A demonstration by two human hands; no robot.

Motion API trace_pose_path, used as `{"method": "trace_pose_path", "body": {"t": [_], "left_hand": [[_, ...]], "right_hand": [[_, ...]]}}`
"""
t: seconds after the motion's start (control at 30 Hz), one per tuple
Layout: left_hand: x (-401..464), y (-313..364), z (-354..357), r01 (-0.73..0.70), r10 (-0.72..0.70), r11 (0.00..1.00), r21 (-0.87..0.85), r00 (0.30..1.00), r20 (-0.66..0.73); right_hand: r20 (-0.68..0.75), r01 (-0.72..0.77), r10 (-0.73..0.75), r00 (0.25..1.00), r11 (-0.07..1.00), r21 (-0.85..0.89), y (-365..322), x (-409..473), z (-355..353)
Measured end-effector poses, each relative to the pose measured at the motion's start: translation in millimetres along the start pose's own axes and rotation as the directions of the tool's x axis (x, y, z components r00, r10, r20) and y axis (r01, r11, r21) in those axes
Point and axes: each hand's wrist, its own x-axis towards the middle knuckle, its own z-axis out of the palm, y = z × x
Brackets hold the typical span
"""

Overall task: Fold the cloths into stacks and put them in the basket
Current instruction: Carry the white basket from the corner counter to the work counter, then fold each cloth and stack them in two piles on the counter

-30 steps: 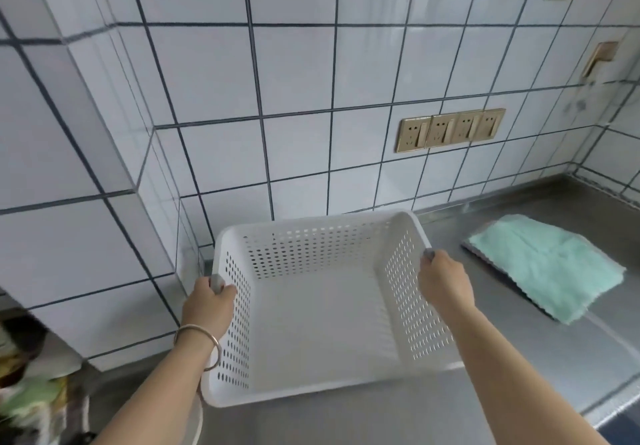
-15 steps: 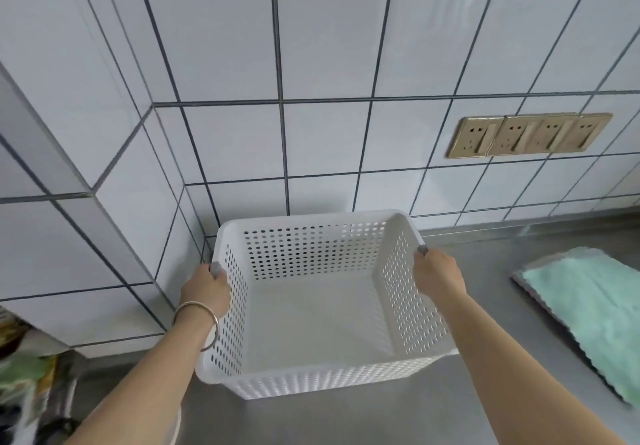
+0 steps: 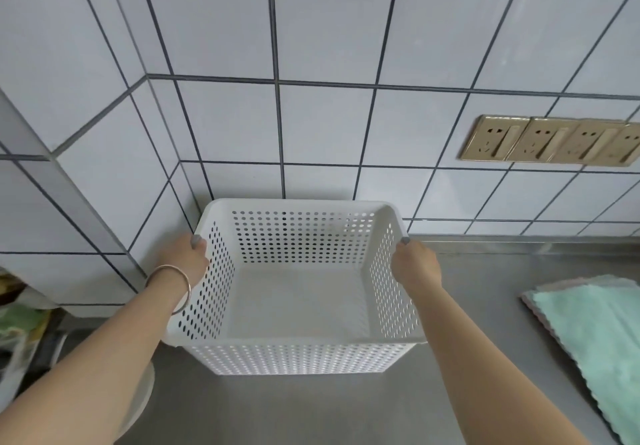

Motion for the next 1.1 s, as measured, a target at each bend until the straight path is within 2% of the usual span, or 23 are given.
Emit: {"method": "trace_pose_path", "body": {"t": [0.07,0.13,0.2,0.3,0.43,0.5,0.57,0.63,0.73,0.8,0.87,0.93,1.0,1.1], "left_hand": [[-0.5,2.6,0.3,0.021,-0.020,0.999,0.048,1.000,-0.019],[3.5,2.0,1.7,0.033,-0.033,0.999,0.005,0.998,-0.058],[3.3,2.5,2.2,-0.001,0.004,0.999,0.035,0.996,-0.089],[-8.8,4.3,4.8,-0.050,0.066,0.981,0.190,0.995,-0.080],[-15.8,0.6,-3.9,-0.106,0.126,0.968,0.227,0.989,-0.075],[-21.8,4.0,-7.0,-0.173,0.209,0.933,0.316,0.975,-0.083],[-31.6,3.1,-16.7,-0.212,0.283,0.889,0.406,0.951,-0.124],[-54.0,23.2,-13.2,-0.390,0.518,0.772,0.501,0.844,-0.141],[-104.3,81.4,-1.2,-0.641,0.758,0.635,0.431,0.624,-0.189],[-151.5,126.8,21.2,-0.760,0.805,0.591,0.272,0.575,-0.145],[-198.3,161.0,54.1,-0.852,0.860,0.510,0.117,0.507,-0.054],[-243.7,187.5,99.8,-0.904,0.904,0.424,0.059,0.426,0.029],[-278.2,208.1,152.7,-0.915,0.907,0.403,0.019,0.402,0.121],[-319.7,223.2,223.9,-0.903,0.876,0.428,-0.027,0.407,0.260]], "right_hand": [[0.011,0.016,-0.015,1.000,0.999,-0.028,-0.1,2.8,1.4],[0.016,0.022,-0.022,1.000,0.999,-0.039,1.8,6.1,3.8],[-0.001,0.024,-0.024,1.000,0.999,-0.038,2.4,7.2,4.2],[-0.029,0.020,-0.020,0.999,1.000,-0.019,2.6,6.1,4.7],[-0.027,-0.045,0.051,0.998,0.982,0.185,-1.4,1.1,-0.2],[-0.147,0.017,0.015,0.989,0.977,0.213,6.0,-7.7,-16.0],[-0.304,0.162,-0.105,0.947,0.972,0.167,7.1,-21.1,-23.8],[-0.418,0.266,-0.198,0.887,0.958,0.111,34.9,-42.0,-38.1],[-0.371,0.325,-0.312,0.875,0.945,-0.028,96.5,-54.8,-51.6],[-0.305,0.285,-0.295,0.905,0.955,-0.079,149.5,-55.7,-60.4],[-0.288,0.170,-0.176,0.941,0.984,-0.047,203.9,-55.2,-67.6],[-0.272,0.054,-0.050,0.961,0.999,0.008,260.4,-56.2,-74.3],[-0.244,-0.021,0.021,0.970,1.000,0.003,312.0,-55.3,-79.6],[-0.143,-0.077,0.060,0.988,0.990,-0.117,372.5,-61.3,-79.2]]}}
